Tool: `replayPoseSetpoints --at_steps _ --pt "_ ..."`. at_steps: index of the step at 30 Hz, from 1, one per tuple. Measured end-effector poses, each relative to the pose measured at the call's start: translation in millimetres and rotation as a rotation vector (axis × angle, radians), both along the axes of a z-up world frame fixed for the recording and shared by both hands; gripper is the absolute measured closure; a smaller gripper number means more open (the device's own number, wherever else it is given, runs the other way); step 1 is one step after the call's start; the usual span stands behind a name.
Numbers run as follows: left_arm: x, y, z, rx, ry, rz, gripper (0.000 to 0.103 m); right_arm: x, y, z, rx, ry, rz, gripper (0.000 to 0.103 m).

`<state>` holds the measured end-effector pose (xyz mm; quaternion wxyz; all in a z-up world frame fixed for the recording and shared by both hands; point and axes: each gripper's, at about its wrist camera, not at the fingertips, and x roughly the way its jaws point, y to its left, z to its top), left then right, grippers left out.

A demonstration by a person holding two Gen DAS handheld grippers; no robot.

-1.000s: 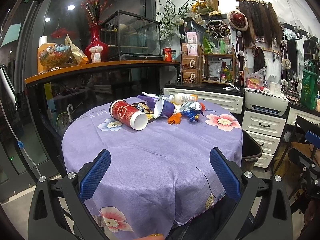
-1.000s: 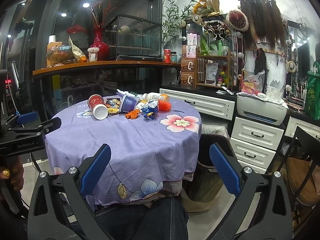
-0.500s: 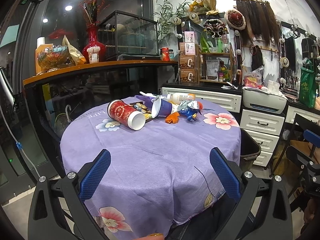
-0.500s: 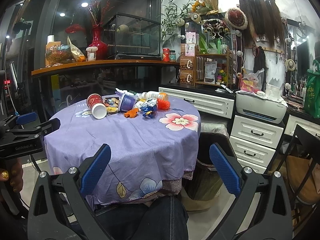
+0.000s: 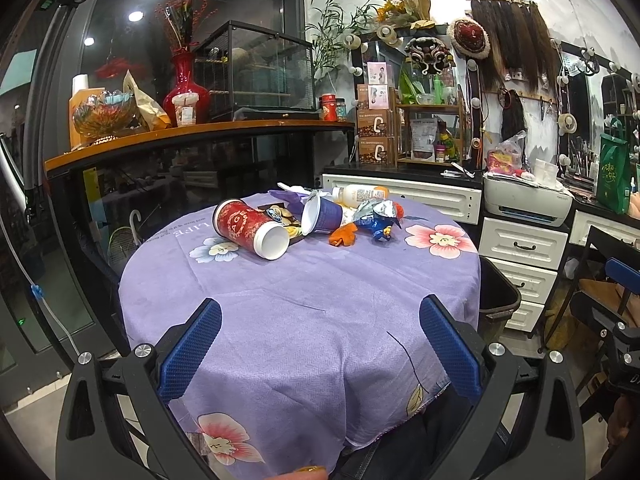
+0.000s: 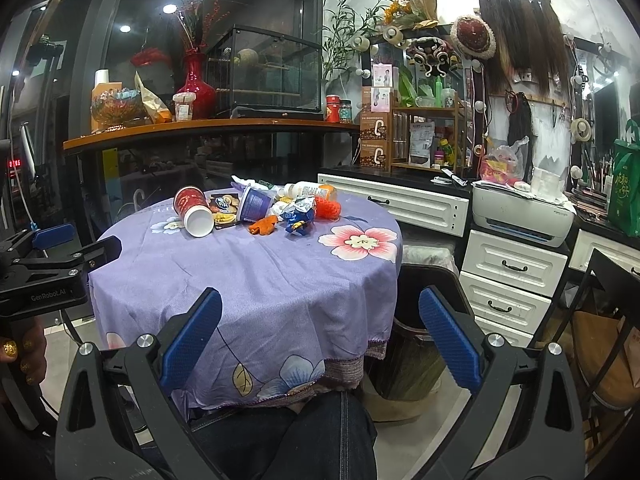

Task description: Collect trash

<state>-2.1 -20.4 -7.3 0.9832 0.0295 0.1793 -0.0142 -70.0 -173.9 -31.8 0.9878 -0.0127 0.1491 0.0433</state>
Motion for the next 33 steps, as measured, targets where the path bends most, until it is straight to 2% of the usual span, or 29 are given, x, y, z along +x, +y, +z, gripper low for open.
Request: replayPoseSetpoints --at_steps 29,33 --pt "0.4 -0.8 -0.9 0.002 0.002 0.001 0.005 5.7 1.8 -10.5 -0.006 0.015 -0.004 0.006" --pt "6.2 -0.6 -8.4 0.004 0.037 -0.006 0.005 11.5 0.5 -15.4 -0.025 0.03 -0.013 0.006"
